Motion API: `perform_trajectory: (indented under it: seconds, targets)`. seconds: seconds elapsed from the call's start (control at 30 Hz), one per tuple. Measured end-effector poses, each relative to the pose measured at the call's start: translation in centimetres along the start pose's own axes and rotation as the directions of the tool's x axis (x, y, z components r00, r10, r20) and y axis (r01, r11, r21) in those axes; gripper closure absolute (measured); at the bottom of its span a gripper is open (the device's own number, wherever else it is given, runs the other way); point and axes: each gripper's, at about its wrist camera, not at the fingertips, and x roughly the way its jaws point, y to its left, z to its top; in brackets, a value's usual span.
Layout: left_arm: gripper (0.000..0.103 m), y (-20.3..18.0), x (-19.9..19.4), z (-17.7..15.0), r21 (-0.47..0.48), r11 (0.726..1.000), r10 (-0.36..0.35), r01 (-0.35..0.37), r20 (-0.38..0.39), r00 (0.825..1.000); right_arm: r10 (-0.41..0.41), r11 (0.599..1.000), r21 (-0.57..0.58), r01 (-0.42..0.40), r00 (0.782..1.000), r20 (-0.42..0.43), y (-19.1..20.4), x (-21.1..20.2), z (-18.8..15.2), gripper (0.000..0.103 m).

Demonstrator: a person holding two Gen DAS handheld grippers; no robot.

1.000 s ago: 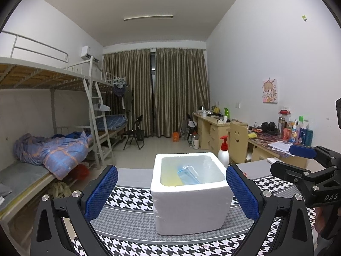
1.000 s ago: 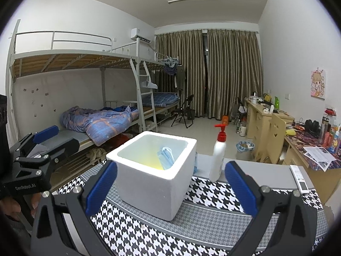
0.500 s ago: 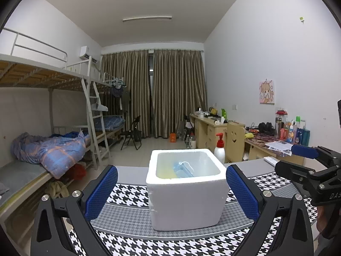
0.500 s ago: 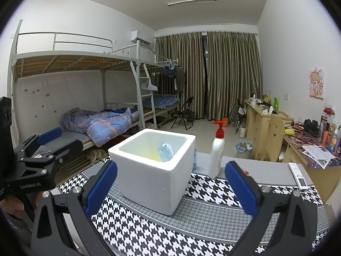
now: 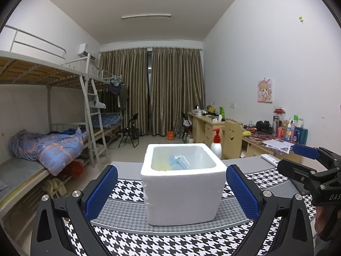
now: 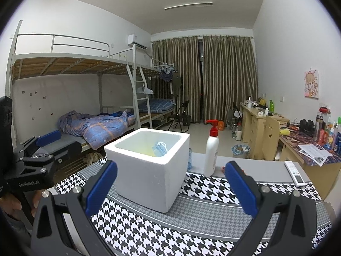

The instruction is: Organize soft objects

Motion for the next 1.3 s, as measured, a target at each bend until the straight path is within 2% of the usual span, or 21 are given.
perform_trajectory:
  seconds: [0.63,1.3]
  targets:
    - [0.001,-0.6,-0.4,-1.2,-0.012,1.0,-0.027,0.027,-0.013,1.0,-0.035,0.999,0.007,0.035,0.999,-0.014,-0.1,-0.6,-2.1,0.001]
    - [0.001,-0.5,-0.3,-2.8,-0.015,1.0,-0.023,0.023,-0.022,0.999,-0.051,0.998,0.02,0.052,0.999,-0.019,-0.7,-1.0,-3.4,0.001]
